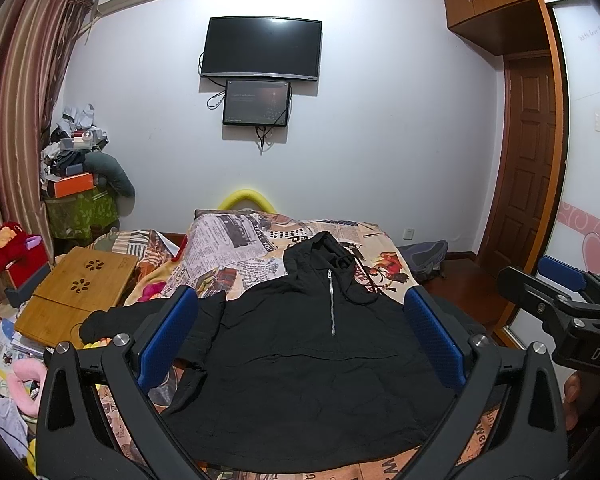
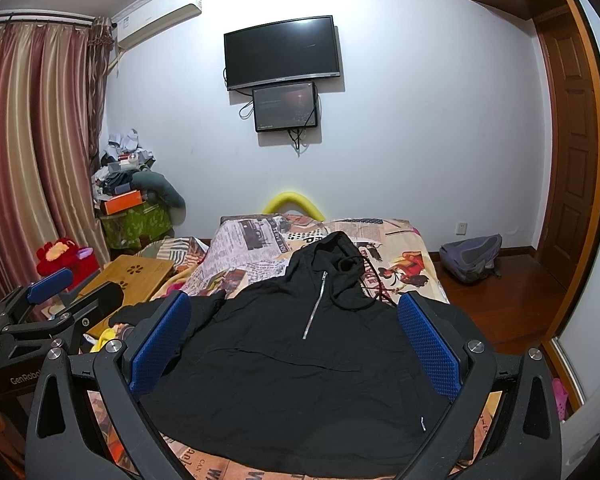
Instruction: Fold large clothes
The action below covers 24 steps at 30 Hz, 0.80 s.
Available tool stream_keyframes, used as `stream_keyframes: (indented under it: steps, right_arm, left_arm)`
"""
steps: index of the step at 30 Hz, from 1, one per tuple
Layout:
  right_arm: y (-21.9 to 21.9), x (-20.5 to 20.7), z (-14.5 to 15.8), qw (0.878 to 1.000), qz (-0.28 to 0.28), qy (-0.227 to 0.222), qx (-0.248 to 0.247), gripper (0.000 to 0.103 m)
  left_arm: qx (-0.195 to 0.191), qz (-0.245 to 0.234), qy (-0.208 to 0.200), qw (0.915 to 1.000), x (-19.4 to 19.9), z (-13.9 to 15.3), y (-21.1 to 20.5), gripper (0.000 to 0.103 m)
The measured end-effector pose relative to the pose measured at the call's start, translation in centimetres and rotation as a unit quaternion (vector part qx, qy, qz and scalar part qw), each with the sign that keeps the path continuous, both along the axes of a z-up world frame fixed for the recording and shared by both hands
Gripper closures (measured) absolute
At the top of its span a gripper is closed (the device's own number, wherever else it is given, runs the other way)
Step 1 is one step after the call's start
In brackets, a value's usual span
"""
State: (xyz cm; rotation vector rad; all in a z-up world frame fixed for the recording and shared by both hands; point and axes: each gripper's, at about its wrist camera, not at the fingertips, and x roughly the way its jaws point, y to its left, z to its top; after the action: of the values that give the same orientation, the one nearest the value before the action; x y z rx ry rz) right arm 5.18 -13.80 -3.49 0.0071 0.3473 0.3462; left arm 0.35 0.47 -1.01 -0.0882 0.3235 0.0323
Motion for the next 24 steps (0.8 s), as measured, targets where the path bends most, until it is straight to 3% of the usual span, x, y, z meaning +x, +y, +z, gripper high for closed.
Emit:
stream_keyframes:
  steps: [16,24]
  right_arm:
    - [1.0,0.9,-1.6,1.000,-0.003,0.014,-0.005,0.000]
    - [1.4,3.1,-2.1,0.999,-0.011,0.028,-0.020,0.000]
  left_arm:
    - [-0.004,0.010,0.007,0.9999,0.7,-1.0,1.2,0.000]
    - [0.000,0.076,0.023,0.9968,3.5,-1.8,4.7,0.000]
